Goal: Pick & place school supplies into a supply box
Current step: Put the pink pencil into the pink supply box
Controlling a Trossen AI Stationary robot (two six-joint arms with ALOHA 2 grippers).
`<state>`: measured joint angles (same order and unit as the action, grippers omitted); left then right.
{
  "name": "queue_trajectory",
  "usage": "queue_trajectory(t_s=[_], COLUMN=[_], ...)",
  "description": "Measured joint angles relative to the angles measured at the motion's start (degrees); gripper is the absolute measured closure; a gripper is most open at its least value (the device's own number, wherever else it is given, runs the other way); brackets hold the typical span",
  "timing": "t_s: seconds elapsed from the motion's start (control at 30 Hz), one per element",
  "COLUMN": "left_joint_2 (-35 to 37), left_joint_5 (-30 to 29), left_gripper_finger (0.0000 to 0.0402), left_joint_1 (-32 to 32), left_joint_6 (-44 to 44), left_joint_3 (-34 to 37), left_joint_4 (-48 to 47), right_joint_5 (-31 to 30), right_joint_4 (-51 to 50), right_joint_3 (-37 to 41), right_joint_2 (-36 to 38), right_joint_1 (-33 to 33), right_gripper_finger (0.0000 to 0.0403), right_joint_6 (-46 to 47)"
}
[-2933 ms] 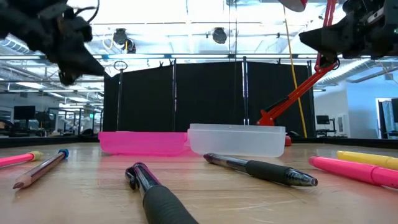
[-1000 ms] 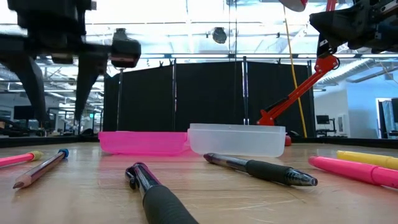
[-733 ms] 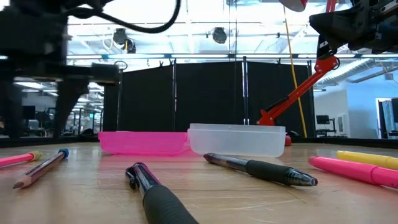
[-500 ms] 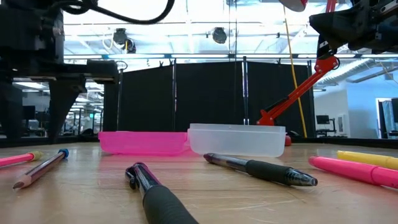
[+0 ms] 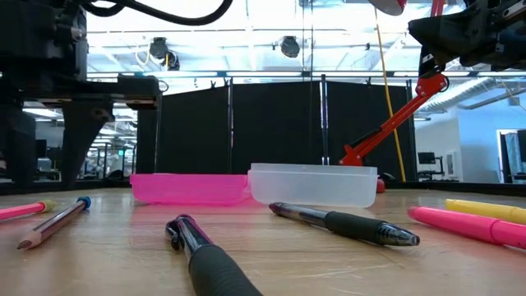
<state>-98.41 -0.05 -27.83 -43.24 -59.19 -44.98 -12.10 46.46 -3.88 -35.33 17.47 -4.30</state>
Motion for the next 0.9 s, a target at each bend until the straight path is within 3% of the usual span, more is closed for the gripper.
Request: queue_trajectory(t_s=[0.7,0.9], left_joint_2=[-6.1,-6.2], left_joint_5=[4.0,6.1], left_gripper_finger=[0.0272,0.0335], left_joint_1=[2.5,3.9], left_joint_6=[-3.5,-5.9], left_joint_3=[0.9,0.9], left_joint_4=[2.2,2.2], right_joint_5=[-0.1,0.0], right_joint_4=[-0.4,-0.4], right_joint_3=[0.0,0.0], right_joint_2=[-0.1,-0.1], right_joint_1=[0.0,0.0], right_gripper_finger=[0.0403,0.0403], right_joint_6=[0.2,0.4])
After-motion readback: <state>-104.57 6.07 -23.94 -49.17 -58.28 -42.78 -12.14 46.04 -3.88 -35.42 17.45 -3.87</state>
